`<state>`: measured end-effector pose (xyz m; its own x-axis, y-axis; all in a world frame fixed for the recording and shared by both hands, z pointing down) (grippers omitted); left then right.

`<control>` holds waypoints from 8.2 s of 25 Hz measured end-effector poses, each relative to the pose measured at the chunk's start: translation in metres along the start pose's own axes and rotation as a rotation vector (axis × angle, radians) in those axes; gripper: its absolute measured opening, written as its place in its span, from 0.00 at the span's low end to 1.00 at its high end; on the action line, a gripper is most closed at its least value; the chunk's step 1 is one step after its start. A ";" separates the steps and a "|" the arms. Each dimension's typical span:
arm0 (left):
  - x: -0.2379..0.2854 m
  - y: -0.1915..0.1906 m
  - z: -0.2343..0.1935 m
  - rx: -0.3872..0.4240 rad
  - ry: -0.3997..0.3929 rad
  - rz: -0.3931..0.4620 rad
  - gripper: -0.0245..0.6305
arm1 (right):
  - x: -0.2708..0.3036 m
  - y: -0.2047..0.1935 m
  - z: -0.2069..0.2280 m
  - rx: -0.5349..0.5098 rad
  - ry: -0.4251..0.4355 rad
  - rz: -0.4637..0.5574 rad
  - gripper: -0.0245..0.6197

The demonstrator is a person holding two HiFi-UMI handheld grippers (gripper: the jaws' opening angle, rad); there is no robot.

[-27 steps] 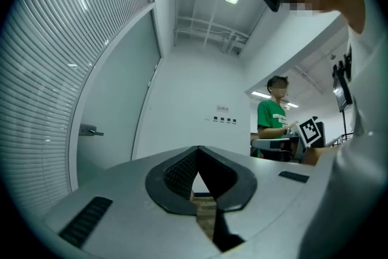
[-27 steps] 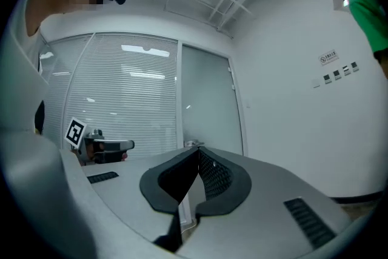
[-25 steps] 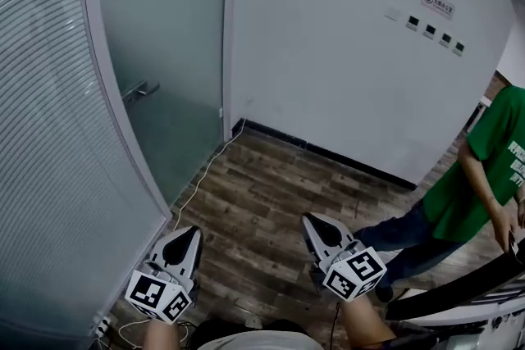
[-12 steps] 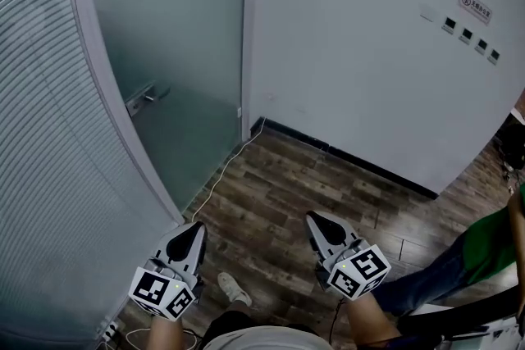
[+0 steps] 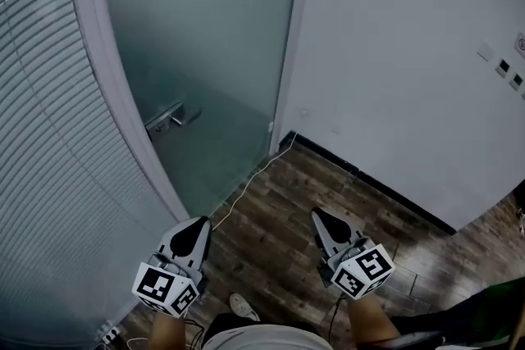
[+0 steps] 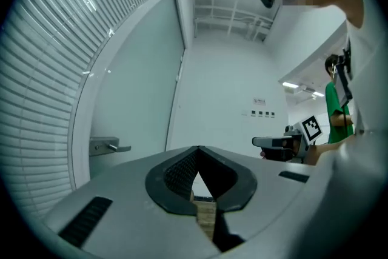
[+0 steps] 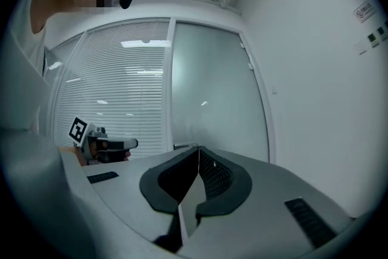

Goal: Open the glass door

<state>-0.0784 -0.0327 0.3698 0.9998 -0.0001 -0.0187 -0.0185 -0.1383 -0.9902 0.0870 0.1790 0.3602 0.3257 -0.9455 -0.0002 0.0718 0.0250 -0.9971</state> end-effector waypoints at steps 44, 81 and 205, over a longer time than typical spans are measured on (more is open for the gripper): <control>0.131 0.000 -0.208 -0.022 0.815 0.064 0.04 | 0.512 -0.083 0.048 -0.464 1.153 -0.346 0.30; 0.132 -0.015 -0.200 -0.036 0.849 0.082 0.04 | 0.570 -0.132 0.031 -0.666 1.043 -0.376 0.21; -0.042 0.119 0.090 0.031 0.414 0.069 0.04 | 0.033 0.158 0.025 -0.155 0.381 0.084 0.04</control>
<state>-0.1233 0.0403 0.2400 0.9125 -0.4076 -0.0343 -0.0794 -0.0943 -0.9924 0.1324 0.1600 0.2049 -0.0493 -0.9955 -0.0809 -0.0923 0.0852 -0.9921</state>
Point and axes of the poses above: the fingertips, and each gripper's own axes: x forward along the fingers, z to its right, y out of its top, the point moved 5 cm from there along -x, backward along the fingers
